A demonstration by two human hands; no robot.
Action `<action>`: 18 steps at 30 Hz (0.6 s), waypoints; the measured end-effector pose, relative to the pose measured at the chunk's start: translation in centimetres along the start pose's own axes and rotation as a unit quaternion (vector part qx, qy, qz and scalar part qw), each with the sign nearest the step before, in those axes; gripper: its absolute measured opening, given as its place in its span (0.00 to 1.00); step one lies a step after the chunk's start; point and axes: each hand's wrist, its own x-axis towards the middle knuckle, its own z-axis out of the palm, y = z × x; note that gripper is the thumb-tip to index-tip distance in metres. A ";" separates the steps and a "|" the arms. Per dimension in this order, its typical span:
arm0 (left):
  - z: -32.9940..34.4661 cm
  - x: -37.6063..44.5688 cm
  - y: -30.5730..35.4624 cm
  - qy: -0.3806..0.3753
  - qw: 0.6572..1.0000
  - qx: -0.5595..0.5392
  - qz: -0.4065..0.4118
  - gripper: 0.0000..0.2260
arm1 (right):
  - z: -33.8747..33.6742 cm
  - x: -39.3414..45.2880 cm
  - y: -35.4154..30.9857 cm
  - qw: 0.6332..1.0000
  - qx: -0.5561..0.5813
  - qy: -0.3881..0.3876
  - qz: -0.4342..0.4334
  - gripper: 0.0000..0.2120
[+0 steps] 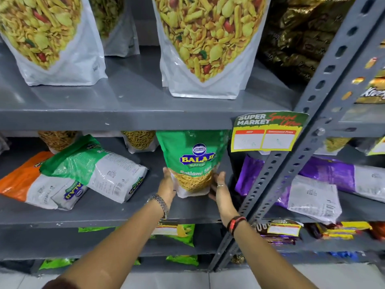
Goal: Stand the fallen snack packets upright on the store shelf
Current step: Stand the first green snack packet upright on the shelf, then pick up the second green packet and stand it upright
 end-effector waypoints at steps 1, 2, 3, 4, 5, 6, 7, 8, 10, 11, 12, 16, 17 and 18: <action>0.1 0.0 0.5 -0.011 1.000 -0.007 -0.002 0.29 | -0.2 -0.2 0.3 1.000 0.009 -0.005 -0.006 0.28; 0.1 -0.1 0.9 -0.027 1.000 -0.011 -0.005 0.29 | -0.5 -0.5 0.4 1.000 0.013 -0.006 -0.006 0.27; -0.1 -0.1 1.0 -0.041 0.999 -0.014 -0.007 0.29 | -0.7 -0.7 0.6 1.000 0.012 -0.004 -0.008 0.27; -0.4 -0.2 0.8 -0.050 0.999 -0.014 -0.012 0.30 | -0.7 -0.8 0.7 1.000 0.009 0.000 -0.005 0.27; -0.8 -0.4 0.6 -0.056 0.998 -0.014 -0.020 0.30 | -0.8 -0.8 1.1 1.000 0.004 0.009 0.006 0.27; -1.4 -0.4 0.1 -0.056 0.998 -0.014 -0.029 0.29 | -0.7 -0.7 1.8 0.999 -0.007 0.019 0.025 0.26; -2.1 -0.3 -0.5 -0.054 0.998 -0.016 -0.039 0.28 | -0.6 -0.6 2.4 0.998 -0.021 0.023 0.046 0.24; -3.0 -0.3 -1.2 -0.047 0.997 -0.018 -0.053 0.26 | -0.2 -0.7 2.9 0.997 -0.036 0.017 0.064 0.23; -5.3 -0.6 -2.6 -0.030 0.996 -0.043 -0.075 0.21 | 1.1 -0.8 3.5 0.994 -0.065 -0.019 0.088 0.20; -6.7 -0.7 -3.3 -0.022 0.994 -0.064 -0.082 0.18 | 2.0 -0.8 3.5 0.992 -0.082 -0.044 0.091 0.19; -8.3 -1.0 -3.8 -0.011 0.993 -0.083 -0.089 0.15 | 3.5 -0.9 3.2 0.989 -0.098 -0.067 0.086 0.18; -13.8 -1.8 -3.5 0.021 0.983 -0.159 -0.086 0.15 | 10.1 -0.1 1.7 0.988 -0.130 -0.086 -0.009 0.11; -15.0 -1.5 -3.1 0.034 0.982 -0.171 -0.079 0.17 | 11.8 0.3 1.5 0.983 -0.159 -0.085 -0.039 0.11; -16.5 -1.3 -2.4 0.046 0.981 -0.177 -0.068 0.17 | 13.7 0.7 1.2 0.974 -0.197 -0.090 -0.064 0.12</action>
